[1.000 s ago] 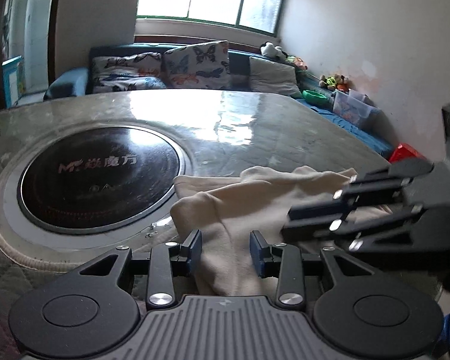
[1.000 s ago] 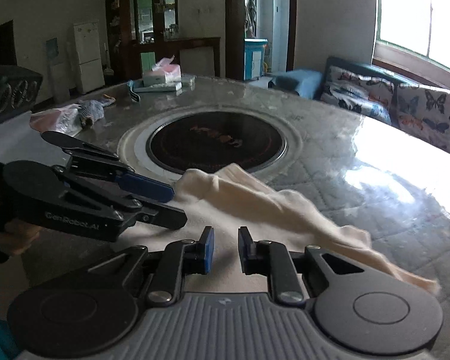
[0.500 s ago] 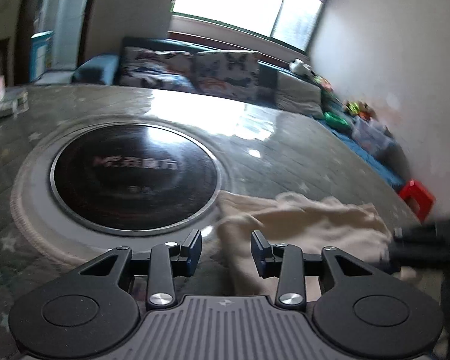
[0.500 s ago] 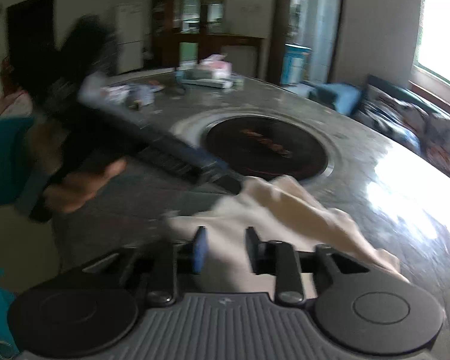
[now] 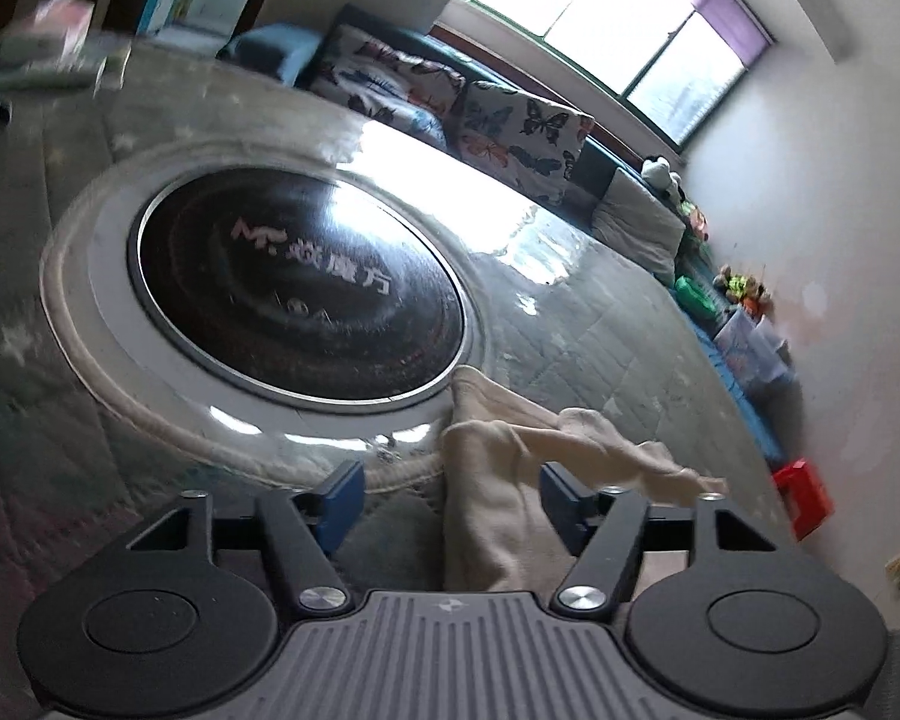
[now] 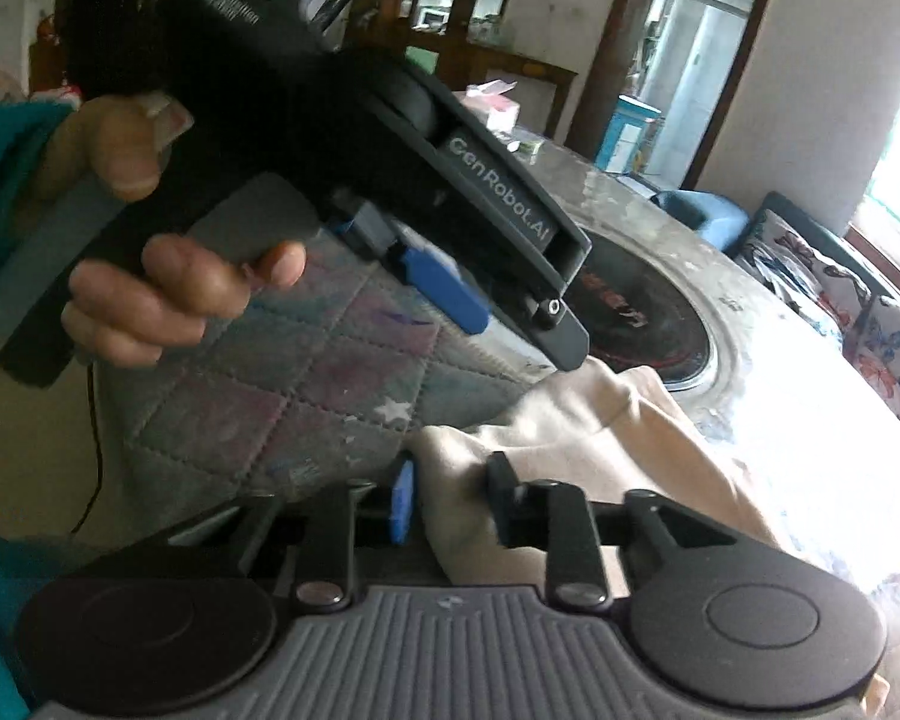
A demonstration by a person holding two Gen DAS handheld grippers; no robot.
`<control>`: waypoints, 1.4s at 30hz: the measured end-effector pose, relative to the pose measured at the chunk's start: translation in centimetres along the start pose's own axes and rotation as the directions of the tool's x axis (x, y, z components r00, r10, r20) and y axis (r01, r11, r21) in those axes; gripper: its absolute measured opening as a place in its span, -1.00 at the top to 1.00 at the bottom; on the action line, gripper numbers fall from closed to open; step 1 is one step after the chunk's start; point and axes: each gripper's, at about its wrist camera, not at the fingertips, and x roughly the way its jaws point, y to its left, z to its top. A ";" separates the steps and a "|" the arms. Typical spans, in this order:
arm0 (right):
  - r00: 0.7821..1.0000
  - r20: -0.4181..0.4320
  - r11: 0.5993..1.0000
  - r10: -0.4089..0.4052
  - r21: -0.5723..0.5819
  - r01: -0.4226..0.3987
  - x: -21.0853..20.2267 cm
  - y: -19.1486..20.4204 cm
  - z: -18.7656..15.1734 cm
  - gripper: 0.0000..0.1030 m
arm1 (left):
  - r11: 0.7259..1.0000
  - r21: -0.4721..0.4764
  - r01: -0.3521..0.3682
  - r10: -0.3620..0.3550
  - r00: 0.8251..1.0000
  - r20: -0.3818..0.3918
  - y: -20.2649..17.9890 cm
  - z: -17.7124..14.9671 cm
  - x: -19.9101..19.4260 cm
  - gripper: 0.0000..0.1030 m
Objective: Fold clothes
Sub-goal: 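Grasp the sweatshirt edge with the right gripper while the left gripper grasps beside it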
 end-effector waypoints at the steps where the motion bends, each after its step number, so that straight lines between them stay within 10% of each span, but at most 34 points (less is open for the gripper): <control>1: 1.000 0.015 1.000 0.003 0.026 -0.004 -0.4 -0.5 0.1 0.70 | 1.000 -0.020 0.008 -0.008 1.000 -0.004 0.0 0.0 0.1 -0.37; 12: 0.991 0.136 0.979 0.020 0.197 -0.047 -4.3 -3.7 -0.4 0.75 | 0.980 -0.182 0.083 -0.100 0.992 -0.082 -1.3 0.0 2.7 -0.35; 17: 0.987 0.158 0.975 0.032 0.213 -0.066 -5.4 -3.5 -1.2 0.75 | 0.975 -0.204 0.084 -0.111 0.986 -0.126 -1.5 -0.6 4.2 0.50; 26: 0.984 0.176 0.938 -0.030 0.344 -0.033 -7.7 -6.3 -4.0 0.62 | 0.977 -0.198 0.083 -0.110 0.985 -0.130 -0.8 -0.9 4.3 0.65; 35: 0.951 -0.001 0.749 -0.310 0.615 0.245 -9.6 -15.7 -11.1 0.43 | 0.982 -0.174 0.077 -0.101 0.986 -0.132 -1.0 -0.9 4.4 0.64; 42: 0.936 -0.058 0.613 -0.349 0.741 0.274 -8.6 -19.3 -15.5 0.21 | 0.988 -0.141 0.062 -0.082 0.987 -0.137 -1.5 -0.8 4.6 0.64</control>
